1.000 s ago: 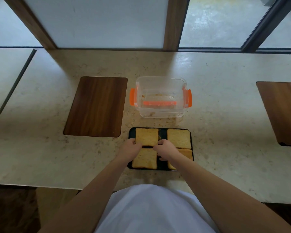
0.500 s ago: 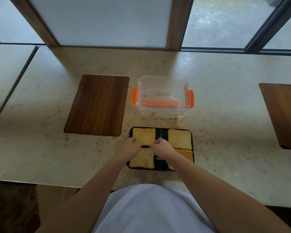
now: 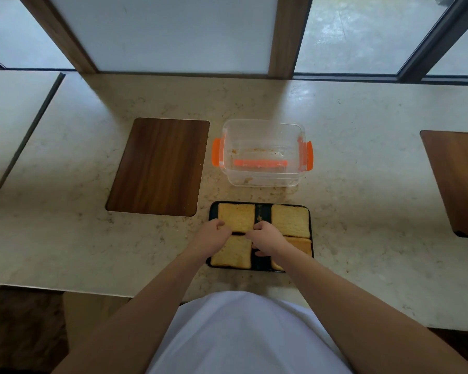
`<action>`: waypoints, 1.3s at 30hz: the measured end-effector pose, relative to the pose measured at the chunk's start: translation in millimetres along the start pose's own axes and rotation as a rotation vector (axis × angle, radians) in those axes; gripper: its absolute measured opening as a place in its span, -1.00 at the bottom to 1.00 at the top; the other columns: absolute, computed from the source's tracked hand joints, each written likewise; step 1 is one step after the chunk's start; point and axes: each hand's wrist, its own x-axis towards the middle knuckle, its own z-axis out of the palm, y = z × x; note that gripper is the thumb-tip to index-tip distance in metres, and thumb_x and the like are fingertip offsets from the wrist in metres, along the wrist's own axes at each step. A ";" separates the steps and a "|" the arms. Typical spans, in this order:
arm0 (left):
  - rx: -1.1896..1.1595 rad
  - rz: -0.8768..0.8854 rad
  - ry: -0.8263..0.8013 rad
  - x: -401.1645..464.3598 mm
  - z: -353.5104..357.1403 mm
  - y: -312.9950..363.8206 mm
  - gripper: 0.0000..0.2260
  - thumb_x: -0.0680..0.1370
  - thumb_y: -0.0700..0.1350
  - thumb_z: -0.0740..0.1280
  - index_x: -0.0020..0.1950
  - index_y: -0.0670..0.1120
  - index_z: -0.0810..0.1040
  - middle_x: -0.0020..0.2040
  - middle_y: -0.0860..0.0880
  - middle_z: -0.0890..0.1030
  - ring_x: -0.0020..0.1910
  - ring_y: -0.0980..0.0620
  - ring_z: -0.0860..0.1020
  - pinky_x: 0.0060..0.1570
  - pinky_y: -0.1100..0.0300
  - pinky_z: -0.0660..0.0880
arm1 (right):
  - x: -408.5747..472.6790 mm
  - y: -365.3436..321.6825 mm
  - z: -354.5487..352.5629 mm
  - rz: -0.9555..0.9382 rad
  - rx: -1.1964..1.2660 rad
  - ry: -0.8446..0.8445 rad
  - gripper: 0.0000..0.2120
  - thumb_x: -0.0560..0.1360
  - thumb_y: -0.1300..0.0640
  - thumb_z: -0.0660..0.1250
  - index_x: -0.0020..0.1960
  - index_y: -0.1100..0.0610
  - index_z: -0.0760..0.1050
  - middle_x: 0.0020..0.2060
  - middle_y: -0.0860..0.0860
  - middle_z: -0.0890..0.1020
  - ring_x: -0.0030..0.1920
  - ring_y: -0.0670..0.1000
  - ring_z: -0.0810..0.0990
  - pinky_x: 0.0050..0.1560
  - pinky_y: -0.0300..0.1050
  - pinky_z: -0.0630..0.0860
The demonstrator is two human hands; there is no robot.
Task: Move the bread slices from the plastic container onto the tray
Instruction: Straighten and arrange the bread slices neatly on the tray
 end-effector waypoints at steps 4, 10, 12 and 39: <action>0.002 -0.011 -0.006 0.5 -0.5 0.8 -0.50 0.58 0.05 0.25 0.50 -0.07 0.36 0.42 -0.09 0.44 0.28 -0.06 0.46 0.24 -0.04 0.49 | 2.7 -0.6 2.2 -0.002 -0.020 0.015 -0.46 0.56 0.05 0.31 0.50 0.11 0.29 -0.07 -0.02 0.53 -0.13 -0.05 0.55 -0.26 -0.16 0.58; 0.020 -0.009 0.002 1.9 -2.5 -0.9 -0.57 0.63 0.00 0.22 0.48 -0.10 0.39 0.43 -0.10 0.44 0.35 -0.07 0.43 0.31 -0.10 0.45 | 5.8 -0.3 6.8 -0.013 0.001 0.020 -0.47 0.55 0.05 0.33 0.47 0.10 0.31 -0.10 -0.05 0.50 -0.17 -0.07 0.53 -0.01 -0.03 0.67; 0.028 -0.018 0.002 2.4 -2.6 0.4 -0.58 0.64 -0.02 0.20 0.49 -0.10 0.38 0.44 -0.10 0.43 0.36 -0.08 0.42 0.32 -0.07 0.43 | 3.2 -1.6 5.5 -0.013 0.018 0.018 -0.44 0.55 0.05 0.33 0.50 0.11 0.28 -0.09 -0.05 0.50 -0.14 -0.06 0.55 -0.16 -0.12 0.65; 0.011 0.006 -0.102 7.3 92.9 103.7 -0.43 0.60 -0.06 0.23 0.59 -0.08 0.16 0.52 -0.10 0.31 0.25 -0.04 0.44 0.03 0.08 0.40 | -5.9 42.2 -96.1 -0.006 -0.049 0.387 -0.42 0.43 0.04 0.34 0.39 0.25 0.37 0.28 0.21 0.51 0.24 0.20 0.51 0.11 0.06 0.52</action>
